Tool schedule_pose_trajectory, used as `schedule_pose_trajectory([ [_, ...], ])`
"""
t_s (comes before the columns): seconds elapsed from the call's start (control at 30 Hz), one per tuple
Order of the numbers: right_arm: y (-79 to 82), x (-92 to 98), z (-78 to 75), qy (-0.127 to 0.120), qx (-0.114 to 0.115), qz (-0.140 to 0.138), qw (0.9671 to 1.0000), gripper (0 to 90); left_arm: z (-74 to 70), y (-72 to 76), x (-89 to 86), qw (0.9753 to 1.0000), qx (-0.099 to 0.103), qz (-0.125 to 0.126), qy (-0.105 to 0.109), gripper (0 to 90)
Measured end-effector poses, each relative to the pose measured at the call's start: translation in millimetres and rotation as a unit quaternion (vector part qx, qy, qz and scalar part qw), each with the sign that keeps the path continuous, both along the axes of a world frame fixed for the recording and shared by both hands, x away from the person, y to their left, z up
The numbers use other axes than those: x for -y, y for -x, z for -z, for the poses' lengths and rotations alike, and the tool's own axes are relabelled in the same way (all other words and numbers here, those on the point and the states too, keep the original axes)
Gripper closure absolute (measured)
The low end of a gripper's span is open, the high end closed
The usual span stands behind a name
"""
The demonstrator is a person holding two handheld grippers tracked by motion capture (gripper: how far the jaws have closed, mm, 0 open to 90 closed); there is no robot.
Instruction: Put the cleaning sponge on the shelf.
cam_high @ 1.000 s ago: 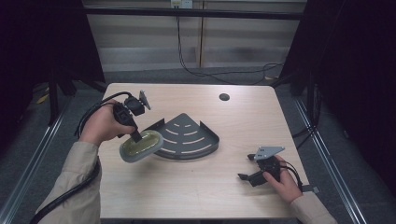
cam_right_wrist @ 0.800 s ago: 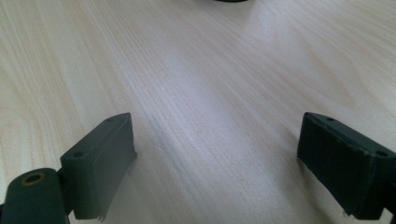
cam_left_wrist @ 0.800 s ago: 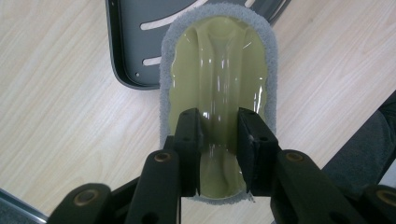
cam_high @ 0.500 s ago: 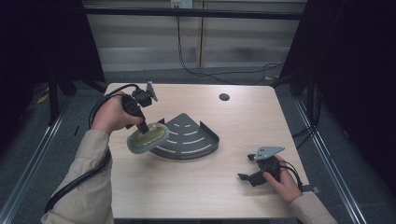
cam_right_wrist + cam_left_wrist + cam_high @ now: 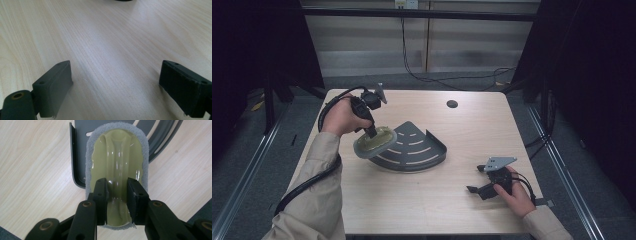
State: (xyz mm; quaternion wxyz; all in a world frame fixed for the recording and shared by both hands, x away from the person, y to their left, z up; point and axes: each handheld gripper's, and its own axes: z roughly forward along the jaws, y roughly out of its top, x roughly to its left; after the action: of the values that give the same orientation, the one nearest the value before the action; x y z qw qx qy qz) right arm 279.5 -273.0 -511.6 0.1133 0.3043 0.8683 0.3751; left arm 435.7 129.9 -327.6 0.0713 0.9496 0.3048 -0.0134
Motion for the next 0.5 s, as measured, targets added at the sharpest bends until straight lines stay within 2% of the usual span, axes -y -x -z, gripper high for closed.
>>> schedule_pose_trajectory([
  [0.13,0.0,0.0,0.0,0.0,0.0,0.0,1.0,10.6,1.6,-5.3,5.7,1.0,0.006,-0.003,0.003,71.0],
  [0.23,0.2,0.0,-0.1,0.0,-0.001,0.001,1.0,10.7,3.5,-9.2,9.0,1.0,0.003,-0.001,0.006,71.0],
  [0.5,0.2,0.0,-0.1,0.0,-0.001,0.001,1.0,10.7,9.3,-16.6,20.0,1.0,0.009,-0.002,0.0,71.0],
])
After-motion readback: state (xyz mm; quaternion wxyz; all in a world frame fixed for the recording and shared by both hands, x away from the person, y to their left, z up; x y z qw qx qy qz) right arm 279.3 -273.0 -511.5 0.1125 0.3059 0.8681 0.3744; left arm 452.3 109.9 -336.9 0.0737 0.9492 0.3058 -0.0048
